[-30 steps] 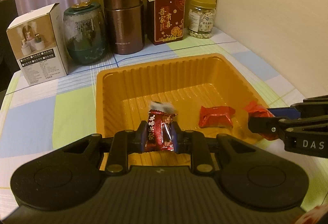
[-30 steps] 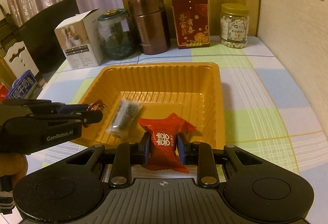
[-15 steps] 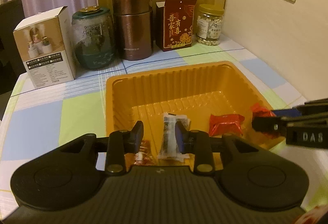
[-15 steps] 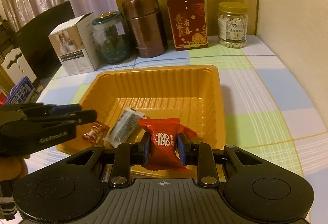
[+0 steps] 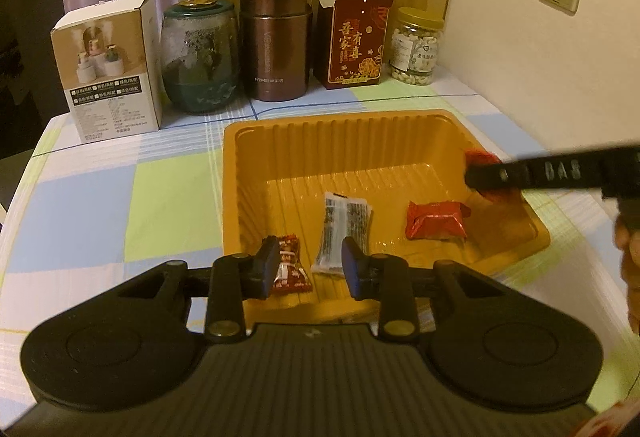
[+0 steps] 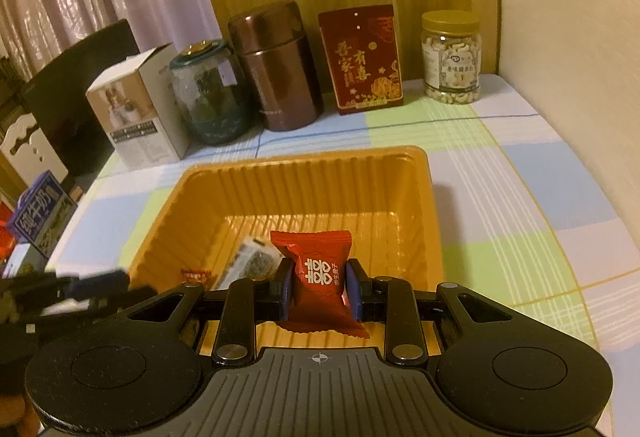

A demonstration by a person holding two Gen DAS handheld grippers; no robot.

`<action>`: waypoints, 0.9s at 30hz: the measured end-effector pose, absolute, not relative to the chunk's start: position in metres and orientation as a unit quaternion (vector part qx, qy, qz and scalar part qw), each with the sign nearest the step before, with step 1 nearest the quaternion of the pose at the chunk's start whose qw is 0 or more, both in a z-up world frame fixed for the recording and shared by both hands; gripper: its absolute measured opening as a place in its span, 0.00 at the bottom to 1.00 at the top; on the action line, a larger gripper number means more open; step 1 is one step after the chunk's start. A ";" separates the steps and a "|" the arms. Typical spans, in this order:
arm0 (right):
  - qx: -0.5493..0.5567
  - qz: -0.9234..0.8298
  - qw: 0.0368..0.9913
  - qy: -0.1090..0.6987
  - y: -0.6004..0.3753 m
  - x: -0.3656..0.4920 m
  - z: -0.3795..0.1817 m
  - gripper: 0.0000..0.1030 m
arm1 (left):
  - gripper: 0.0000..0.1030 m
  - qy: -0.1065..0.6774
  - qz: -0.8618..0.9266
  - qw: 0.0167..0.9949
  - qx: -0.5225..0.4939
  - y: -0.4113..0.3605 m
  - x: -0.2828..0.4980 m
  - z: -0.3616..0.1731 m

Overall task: Organize snacks
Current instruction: 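Lower the red candy in the right tool toward the tray, then move both open tools back toward the loose candies on the table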

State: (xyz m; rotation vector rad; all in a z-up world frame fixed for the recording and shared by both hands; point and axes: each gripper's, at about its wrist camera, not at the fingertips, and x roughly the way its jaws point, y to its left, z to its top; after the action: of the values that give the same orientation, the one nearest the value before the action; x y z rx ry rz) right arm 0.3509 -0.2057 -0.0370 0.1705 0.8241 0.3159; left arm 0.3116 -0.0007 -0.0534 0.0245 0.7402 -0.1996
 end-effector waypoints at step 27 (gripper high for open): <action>0.109 0.111 0.898 0.412 -0.237 0.227 -0.008 0.60 | 0.54 0.368 -0.060 0.927 -0.025 0.005 0.196 -0.030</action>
State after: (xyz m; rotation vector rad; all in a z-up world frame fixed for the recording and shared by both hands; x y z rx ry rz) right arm 0.2269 -0.2373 -0.0079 0.2250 0.8539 0.2294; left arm 0.1959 0.0051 -0.0305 -0.0506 0.7553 -0.1229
